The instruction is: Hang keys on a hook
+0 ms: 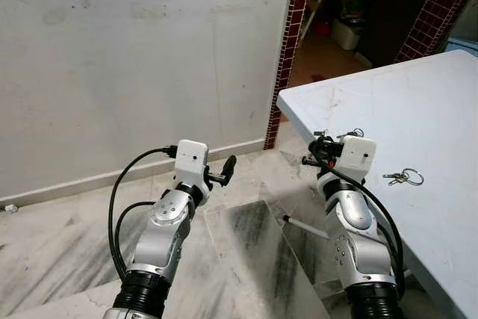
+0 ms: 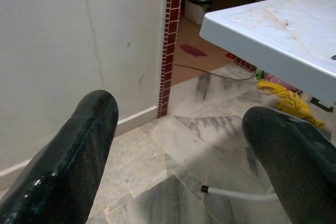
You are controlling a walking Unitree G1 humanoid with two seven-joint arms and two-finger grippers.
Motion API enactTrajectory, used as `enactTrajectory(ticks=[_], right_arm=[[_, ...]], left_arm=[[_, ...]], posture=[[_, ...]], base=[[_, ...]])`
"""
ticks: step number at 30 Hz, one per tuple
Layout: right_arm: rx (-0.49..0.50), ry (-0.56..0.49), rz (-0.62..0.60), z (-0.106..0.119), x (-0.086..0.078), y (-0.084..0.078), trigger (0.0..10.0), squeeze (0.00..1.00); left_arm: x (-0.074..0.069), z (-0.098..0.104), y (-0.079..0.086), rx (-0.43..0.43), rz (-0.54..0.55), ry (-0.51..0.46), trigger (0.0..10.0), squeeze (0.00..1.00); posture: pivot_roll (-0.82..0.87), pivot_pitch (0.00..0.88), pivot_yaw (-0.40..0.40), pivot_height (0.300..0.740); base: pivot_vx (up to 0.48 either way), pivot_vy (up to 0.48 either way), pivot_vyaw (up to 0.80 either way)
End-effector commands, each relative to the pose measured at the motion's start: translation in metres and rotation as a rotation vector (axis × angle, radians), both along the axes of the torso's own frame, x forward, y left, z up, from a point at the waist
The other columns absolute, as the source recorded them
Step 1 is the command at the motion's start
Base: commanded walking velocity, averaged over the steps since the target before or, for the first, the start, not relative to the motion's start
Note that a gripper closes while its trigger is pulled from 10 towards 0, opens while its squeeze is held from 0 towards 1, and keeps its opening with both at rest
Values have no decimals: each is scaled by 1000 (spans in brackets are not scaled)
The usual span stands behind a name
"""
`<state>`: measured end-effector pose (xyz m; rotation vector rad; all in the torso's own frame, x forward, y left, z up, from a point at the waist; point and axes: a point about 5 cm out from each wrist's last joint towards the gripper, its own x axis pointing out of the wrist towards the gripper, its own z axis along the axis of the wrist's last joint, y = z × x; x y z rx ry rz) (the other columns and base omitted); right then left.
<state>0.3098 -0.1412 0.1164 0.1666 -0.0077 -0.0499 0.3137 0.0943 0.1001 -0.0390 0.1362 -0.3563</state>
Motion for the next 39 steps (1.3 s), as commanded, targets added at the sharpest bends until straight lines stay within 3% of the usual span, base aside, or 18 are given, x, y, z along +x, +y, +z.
enactTrajectory(ticks=[1, 8, 15, 23, 29, 39], right_arm=[[7, -16, -12, 5, -2, 0, 10000, 0], [11, 2, 0, 1, -4, 5, 10000, 0], [5, 0, 10, 3, -3, 6, 10000, 0], [-47, 1, 11, 3, -4, 4, 10000, 0], [-13, 15, 7, 2, -3, 4, 10000, 0], [-3, 27, -11, 3, 0, 3, 10000, 0]], left_arm=[[4, 7, -3, 0, -18, -16, 10000, 0], [7, 11, -5, -8, -18, -23, 10000, 0], [4, 9, -7, -16, -17, -15, 10000, 0], [4, 9, -9, -18, -25, -13, 10000, 0], [5, 9, -9, -15, -25, -12, 10000, 0], [6, 9, -8, -16, -23, -6, 10000, 0]], posture=[[83, 0, -25, 740], [86, 0, -30, 740], [84, 0, -33, 740], [79, 0, -32, 740], [79, 0, -32, 740], [79, 0, -27, 740]], base=[[0, 0, 0], [0, 0, 0], [0, 0, -736], [0, 0, 100], [0, 0, 366], [0, 0, -800]])
